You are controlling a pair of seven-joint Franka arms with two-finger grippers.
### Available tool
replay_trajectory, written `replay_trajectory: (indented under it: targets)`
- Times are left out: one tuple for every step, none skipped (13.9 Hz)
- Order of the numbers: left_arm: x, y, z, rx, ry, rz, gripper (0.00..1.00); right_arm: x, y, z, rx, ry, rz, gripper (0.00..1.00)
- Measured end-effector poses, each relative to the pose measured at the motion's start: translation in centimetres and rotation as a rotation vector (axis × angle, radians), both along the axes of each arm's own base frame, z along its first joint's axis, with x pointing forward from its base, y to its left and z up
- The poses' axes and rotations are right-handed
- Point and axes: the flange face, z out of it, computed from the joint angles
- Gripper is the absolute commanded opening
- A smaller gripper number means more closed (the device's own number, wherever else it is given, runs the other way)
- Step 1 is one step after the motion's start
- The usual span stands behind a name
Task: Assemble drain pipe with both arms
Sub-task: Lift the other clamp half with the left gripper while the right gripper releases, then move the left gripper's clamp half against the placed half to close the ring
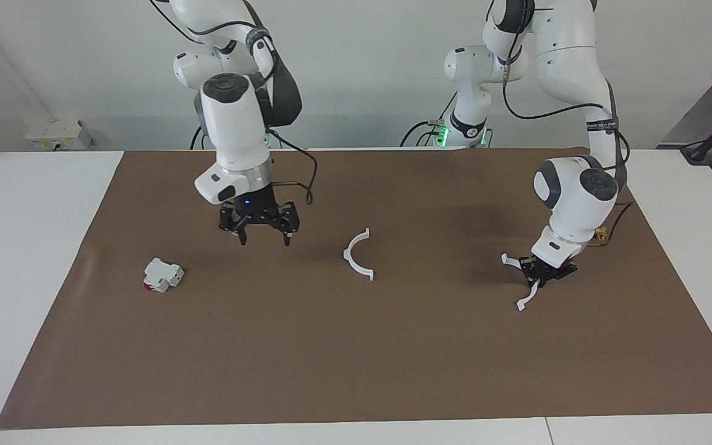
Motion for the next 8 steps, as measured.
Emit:
replay_trajectory:
  targets:
    - [-0.1,-0.7,0.2,-0.002,0.001,0.0,0.0,-0.2,-1.8,0.9,-0.014,0.025,0.021,1.0]
    - [-0.1,-1.6,0.4,-0.004,-0.001,-0.007,0.0,-0.7,-3.2,1.8,-0.024,0.053,0.037,1.0]
    - [-0.2,-2.9,0.7,-0.005,-0.003,-0.021,0.0,-1.2,-4.2,2.6,-0.029,0.079,0.039,1.0]
    - [-0.3,-4.3,0.9,-0.007,-0.004,-0.036,0.0,-1.8,-5.3,3.2,-0.034,0.107,0.039,1.0]
    - [-0.6,-6.0,1.1,-0.009,-0.003,-0.044,0.0,-2.3,-6.6,3.6,-0.038,0.135,0.043,1.0]
    - [-0.9,-7.9,1.2,-0.012,-0.002,-0.048,0.0,-2.7,-8.1,4.0,-0.041,0.157,0.047,1.0]
    - [-1.2,-9.9,1.2,-0.015,0.0,-0.057,0.0,-3.0,-9.7,4.3,-0.042,0.172,0.045,1.0]
    - [-1.8,-12.0,1.0,-0.017,0.003,-0.071,0.0,-3.1,-11.3,4.5,-0.042,0.178,0.04,1.0]
